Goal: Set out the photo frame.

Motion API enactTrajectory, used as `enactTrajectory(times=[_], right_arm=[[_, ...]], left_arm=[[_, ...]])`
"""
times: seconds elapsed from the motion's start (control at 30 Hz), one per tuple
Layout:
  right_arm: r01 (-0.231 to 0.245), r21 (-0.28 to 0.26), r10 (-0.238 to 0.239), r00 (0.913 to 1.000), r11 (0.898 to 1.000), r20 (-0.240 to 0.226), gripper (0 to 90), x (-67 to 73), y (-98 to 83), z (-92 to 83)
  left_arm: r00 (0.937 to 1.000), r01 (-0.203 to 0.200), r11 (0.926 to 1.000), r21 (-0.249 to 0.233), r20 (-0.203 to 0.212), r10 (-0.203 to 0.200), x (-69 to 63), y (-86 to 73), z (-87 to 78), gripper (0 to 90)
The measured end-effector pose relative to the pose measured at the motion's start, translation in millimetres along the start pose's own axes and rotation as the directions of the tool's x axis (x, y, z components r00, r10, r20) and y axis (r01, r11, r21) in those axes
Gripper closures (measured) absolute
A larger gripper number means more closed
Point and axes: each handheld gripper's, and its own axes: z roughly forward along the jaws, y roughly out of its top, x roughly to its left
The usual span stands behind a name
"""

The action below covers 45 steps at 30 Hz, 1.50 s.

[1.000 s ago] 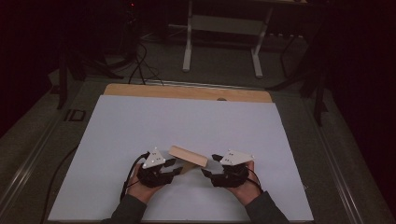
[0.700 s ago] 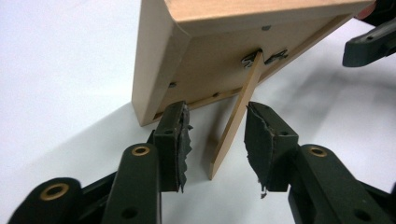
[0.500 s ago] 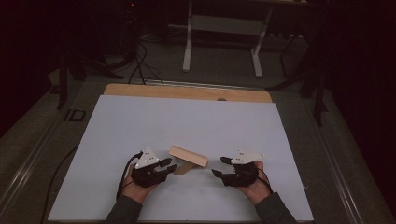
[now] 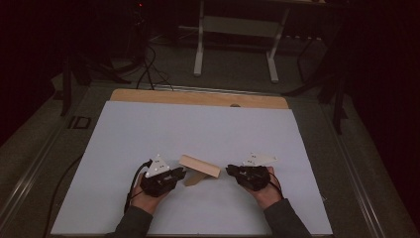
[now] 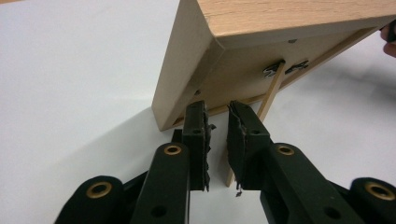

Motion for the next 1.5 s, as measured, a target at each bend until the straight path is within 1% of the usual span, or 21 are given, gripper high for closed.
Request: enactTrajectory(times=[0.03, 0.07, 0.17, 0.23, 0.33, 0.47, 0.7, 0.87, 0.93, 1.03, 1.2, 1.5], right_arm=[[-0.007, -0.007, 0.007, 1.0, 1.0, -0.004, 88.6, -0.5, 0.4, 2.5], [-0.017, -0.008, 0.017, 0.9998, 1.0, -0.005, 89.3, -0.6, 0.9, 4.6], [-0.051, -0.023, 0.05, 0.9985, 0.998, -0.023, 89.7, -2.3, 1.6, 10.7], [-0.07, -0.029, 0.069, 0.9974, 0.997, -0.021, 89.7, -3.1, 1.8, 14.2], [-0.069, -0.021, 0.069, 0.9976, 0.997, -0.014, 89.7, -2.4, 2.5, 18.2], [-0.059, -0.016, 0.059, 0.9981, 0.998, -0.017, 89.7, -1.1, 4.7, 21.5], [-0.061, -0.007, 0.061, 0.9978, 0.998, -0.027, 89.7, -0.3, 5.5, 27.8], [-0.065, -0.007, 0.065, 0.9976, 0.998, -0.026, 89.7, -1.1, 4.8, 29.2], [-0.062, -0.008, 0.062, 0.9978, 0.998, -0.024, 89.6, -1.2, 5.2, 29.7], [-0.065, -0.009, 0.065, 0.9977, 0.998, -0.021, 89.7, -1.4, 5.8, 30.5], [-0.067, -0.007, 0.067, 0.9975, 0.998, -0.021, 89.6, -3.5, 4.6, 29.3], [-0.053, 0.0, 0.053, 0.9982, 0.999, -0.028, 89.6, -2.8, 3.5, 27.8]], left_arm=[[1.0, -0.003, 1.0, 0.002, 0.0, 0.003, -0.1, 0.1, 0.4, 79.5], [1.0, -0.002, 1.0, 0.002, 0.0, 0.002, -0.4, 0.2, 0.8, 80.4], [1.0, -0.006, 1.0, 0.004, -0.002, 0.006, -0.9, 0.4, 2.5, 84.4], [0.9999, -0.006, 1.0, 0.005, -0.009, 0.006, -0.8, 0.5, 3.8, 89.1], [0.9999, -0.006, 1.0, 0.005, -0.013, 0.006, -1.0, 0.6, 6.0, 90.0], [0.9998, -0.001, 1.0, 0.008, -0.017, 0.002, -0.9, 0.9, 9.0, 90.0], [0.9998, 0.003, 1.0, 0.009, -0.02, -0.003, -0.5, 1.3, 13.1, 90.0], [0.9999, -0.006, 1.0, 0.004, -0.011, 0.006, -2.0, 2.0, 15.0, 90.0], [0.9995, -0.024, 0.9996, 0.018, -0.022, 0.024, -3.2, 4.4, 16.7, 90.0], [0.9989, -0.038, 0.9991, 0.018, -0.026, 0.039, -4.7, 11.4, 18.2, 90.0], [0.9987, -0.043, 0.9988, 0.022, -0.026, 0.043, -5.7, 16.1, 21.1, 90.0], [0.9988, -0.039, 0.9987, 0.032, -0.03, 0.04, -5.9, 14.9, 20.6, 90.0]])
